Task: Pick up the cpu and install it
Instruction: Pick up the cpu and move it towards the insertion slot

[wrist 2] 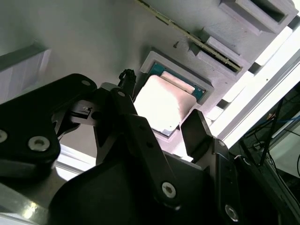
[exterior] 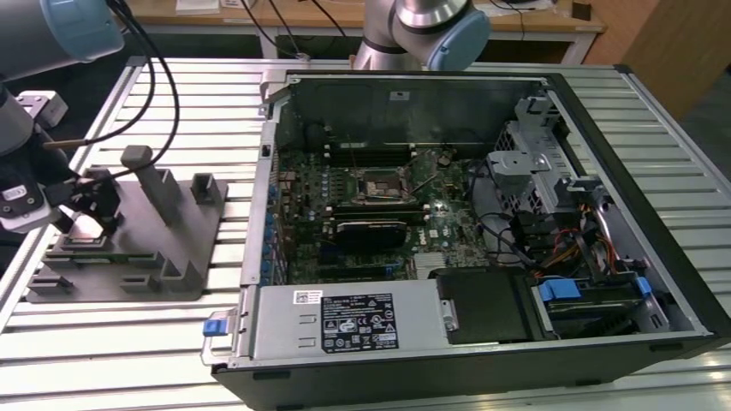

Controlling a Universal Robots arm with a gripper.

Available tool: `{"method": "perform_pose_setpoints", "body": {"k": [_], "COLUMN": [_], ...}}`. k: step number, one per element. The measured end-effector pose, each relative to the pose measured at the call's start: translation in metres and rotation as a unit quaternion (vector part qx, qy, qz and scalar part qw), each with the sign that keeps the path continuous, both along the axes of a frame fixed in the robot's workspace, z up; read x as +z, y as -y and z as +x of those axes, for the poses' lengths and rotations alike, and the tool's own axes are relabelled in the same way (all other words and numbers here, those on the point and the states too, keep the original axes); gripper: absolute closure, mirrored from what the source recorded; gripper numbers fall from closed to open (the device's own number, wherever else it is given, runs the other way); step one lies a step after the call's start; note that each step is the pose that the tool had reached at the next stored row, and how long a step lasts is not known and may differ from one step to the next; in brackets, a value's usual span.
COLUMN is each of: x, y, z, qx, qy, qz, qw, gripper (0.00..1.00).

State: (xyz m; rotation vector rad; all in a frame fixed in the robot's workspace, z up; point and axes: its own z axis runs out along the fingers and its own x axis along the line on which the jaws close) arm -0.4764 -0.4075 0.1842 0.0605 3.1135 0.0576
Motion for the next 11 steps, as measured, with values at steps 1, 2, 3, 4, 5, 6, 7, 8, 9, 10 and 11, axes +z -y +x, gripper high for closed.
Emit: {"method": "perform_pose_setpoints", "body": {"k": [1,2,3,4,5,6,7,8,9,10,11], "x": [-0.0004,-0.0005,-0.0008,-0.0015,-0.002,-0.0027,-0.0031,-0.0033,-0.0034,-0.0036,-0.0041], "y": [0.0001,0.0001,0.0001,0.0001,0.0001,0.0001,0.0001,0.0001,0.0001,0.0001,0.0001], "z": [0.0,0.0,0.0,0.0,0.0,0.0,0.0,0.0,0.0,0.0,-0.0001], "qx": [0.0,0.0,0.0,0.0,0.0,0.0,0.0,0.0,0.0,0.0,0.0], "qy": [0.0,-0.0001,-0.0001,0.0001,0.0,0.0001,0.0,0.0,-0.0001,-0.0001,0.0001], "qz": [0.0,0.0,-0.0001,0.0,0.0,0.0,0.0,0.0,0.0,-0.0001,0.0], "qw": [1.0,1.0,1.0,1.0,1.0,1.0,1.0,1.0,1.0,1.0,1.0], "gripper": [0.33,0.33,0.33,0.33,0.33,0.33,0.33,0.33,0.33,0.33,0.33]}}
